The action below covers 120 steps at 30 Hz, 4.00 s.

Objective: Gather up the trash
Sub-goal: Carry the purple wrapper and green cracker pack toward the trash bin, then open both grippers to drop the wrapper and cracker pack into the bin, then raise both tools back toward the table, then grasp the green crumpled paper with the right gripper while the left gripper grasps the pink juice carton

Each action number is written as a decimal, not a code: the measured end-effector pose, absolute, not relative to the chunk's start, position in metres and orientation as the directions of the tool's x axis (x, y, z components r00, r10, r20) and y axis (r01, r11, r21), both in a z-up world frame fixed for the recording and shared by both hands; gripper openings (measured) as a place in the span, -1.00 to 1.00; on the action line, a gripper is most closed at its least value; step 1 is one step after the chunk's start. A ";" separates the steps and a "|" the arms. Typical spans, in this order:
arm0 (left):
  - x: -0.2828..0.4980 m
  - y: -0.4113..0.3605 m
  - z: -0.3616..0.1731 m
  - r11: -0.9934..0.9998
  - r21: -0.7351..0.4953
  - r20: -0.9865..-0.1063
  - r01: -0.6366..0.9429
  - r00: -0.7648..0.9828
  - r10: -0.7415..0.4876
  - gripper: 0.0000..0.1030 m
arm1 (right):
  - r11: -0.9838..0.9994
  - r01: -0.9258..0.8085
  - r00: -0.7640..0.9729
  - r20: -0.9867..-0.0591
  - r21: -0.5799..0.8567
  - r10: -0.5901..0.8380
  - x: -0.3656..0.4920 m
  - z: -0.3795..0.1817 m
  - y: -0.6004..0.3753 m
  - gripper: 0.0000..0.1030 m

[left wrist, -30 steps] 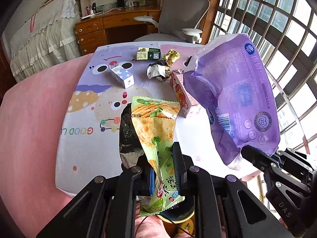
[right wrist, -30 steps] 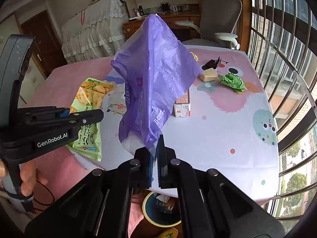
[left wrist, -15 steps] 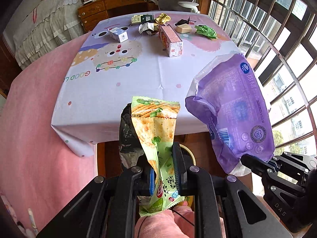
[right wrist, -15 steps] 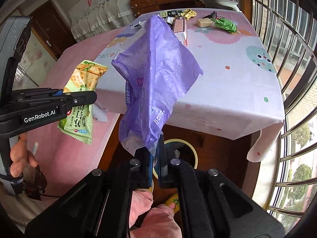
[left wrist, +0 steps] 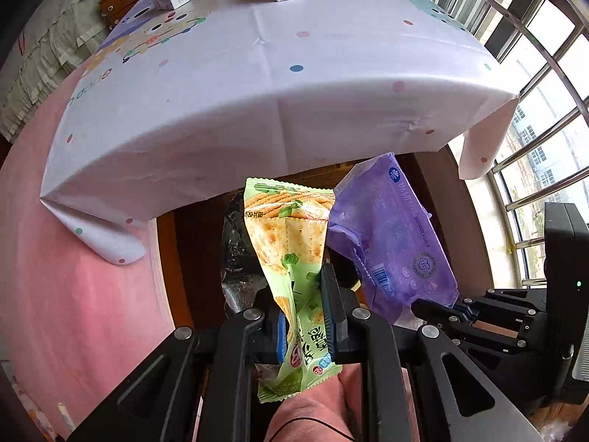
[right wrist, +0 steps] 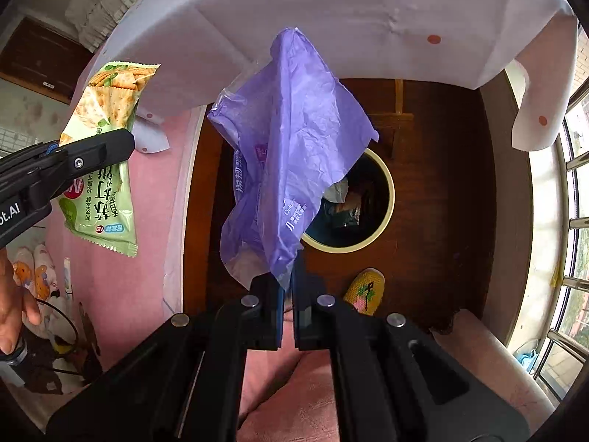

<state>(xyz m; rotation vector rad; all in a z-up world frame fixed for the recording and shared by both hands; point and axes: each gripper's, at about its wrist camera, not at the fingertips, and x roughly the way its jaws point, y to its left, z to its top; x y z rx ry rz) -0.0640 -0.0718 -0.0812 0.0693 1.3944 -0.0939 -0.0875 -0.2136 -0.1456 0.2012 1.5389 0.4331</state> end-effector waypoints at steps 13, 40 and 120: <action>-0.042 -0.065 -0.296 0.984 -0.111 -0.988 0.142 0.088 -0.124 -0.65 | 0.965 0.087 -0.151 -0.954 0.247 0.258 -0.071 -0.354 -0.194 -0.97; -0.031 -0.002 -0.283 0.999 -0.028 -0.993 0.042 0.110 -0.033 0.36 | 0.936 0.185 -0.040 -0.949 0.300 0.312 -0.042 -0.329 -0.195 -0.08; 0.374 -0.044 -0.029 0.970 -0.035 -0.966 -0.240 0.256 0.028 0.36 | 0.925 -0.049 0.278 -0.885 0.377 0.375 0.476 -0.006 -0.312 -0.01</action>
